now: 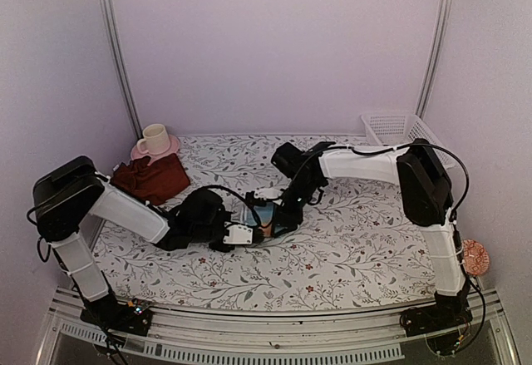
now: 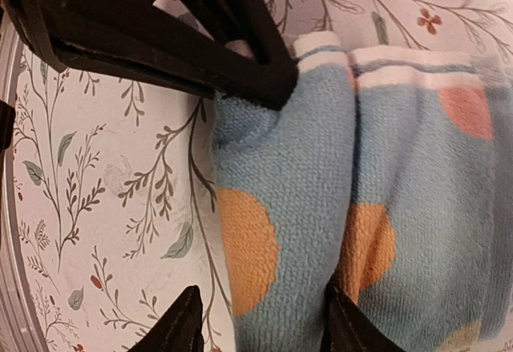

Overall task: Roll the towels
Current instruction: Roll the towel at the center of the board.

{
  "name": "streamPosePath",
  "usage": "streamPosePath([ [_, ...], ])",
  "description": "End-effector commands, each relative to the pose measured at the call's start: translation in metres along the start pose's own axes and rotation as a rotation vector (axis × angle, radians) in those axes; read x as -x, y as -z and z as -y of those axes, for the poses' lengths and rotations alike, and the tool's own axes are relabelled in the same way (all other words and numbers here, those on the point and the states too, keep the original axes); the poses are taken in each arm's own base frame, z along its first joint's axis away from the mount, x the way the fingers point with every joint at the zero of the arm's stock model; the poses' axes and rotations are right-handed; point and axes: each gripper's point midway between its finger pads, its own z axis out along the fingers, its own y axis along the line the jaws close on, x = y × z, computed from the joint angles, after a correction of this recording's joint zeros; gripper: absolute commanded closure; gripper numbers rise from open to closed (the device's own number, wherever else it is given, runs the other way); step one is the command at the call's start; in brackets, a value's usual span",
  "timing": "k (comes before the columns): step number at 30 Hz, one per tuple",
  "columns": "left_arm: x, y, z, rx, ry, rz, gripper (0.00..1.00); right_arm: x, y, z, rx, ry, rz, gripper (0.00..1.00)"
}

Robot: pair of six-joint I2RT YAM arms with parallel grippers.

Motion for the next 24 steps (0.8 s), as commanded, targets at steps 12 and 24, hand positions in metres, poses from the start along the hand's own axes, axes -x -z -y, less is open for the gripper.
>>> streamPosePath([
  [12,-0.004,-0.005,0.031,-0.487,0.437,-0.116,1.00,-0.021,0.085,0.008,-0.287,-0.137,0.158,0.42],
  [24,0.000,-0.008,0.036,-0.746,0.621,-0.127,1.00,-0.025,0.091,0.001,-0.428,0.069,0.255,0.40],
])
